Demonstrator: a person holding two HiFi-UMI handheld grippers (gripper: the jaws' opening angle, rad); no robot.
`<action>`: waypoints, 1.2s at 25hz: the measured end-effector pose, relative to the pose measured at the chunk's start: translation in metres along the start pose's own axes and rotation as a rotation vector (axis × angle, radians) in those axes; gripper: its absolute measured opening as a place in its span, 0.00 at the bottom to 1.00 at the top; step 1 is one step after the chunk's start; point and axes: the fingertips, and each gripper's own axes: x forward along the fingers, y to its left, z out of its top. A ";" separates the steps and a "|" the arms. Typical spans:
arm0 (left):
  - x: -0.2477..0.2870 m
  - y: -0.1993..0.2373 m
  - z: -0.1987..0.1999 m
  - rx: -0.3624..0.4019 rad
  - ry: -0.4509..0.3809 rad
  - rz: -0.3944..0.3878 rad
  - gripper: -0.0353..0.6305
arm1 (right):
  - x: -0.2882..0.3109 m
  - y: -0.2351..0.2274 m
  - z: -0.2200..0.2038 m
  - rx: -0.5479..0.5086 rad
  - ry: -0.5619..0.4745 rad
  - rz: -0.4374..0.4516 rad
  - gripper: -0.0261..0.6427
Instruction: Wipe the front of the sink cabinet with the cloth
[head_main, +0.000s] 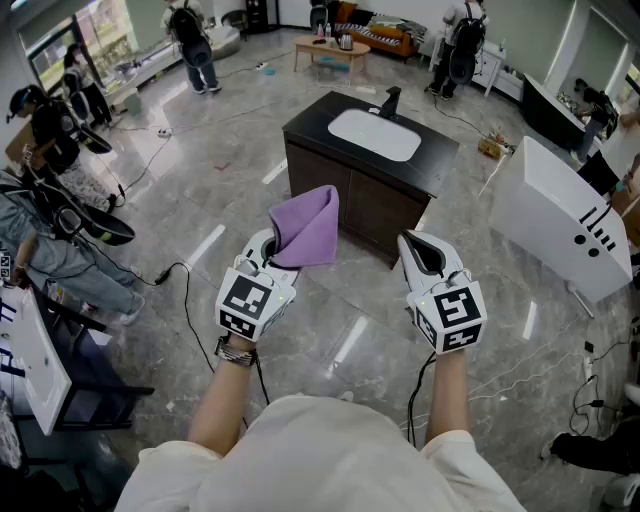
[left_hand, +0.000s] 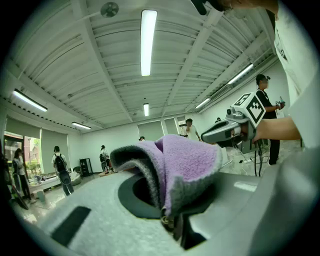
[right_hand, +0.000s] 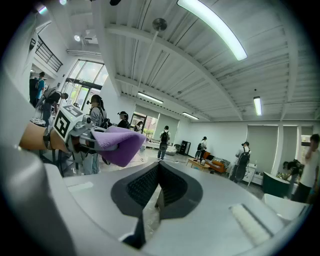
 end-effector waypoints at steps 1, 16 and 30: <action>0.000 0.001 0.000 0.000 0.000 0.000 0.12 | 0.001 0.001 0.000 -0.002 0.002 0.002 0.05; -0.001 0.006 -0.005 -0.021 0.006 0.040 0.12 | 0.006 -0.014 -0.009 0.102 -0.019 -0.003 0.05; 0.038 -0.009 -0.006 -0.056 0.025 0.089 0.12 | 0.003 -0.053 -0.022 0.062 -0.029 0.057 0.05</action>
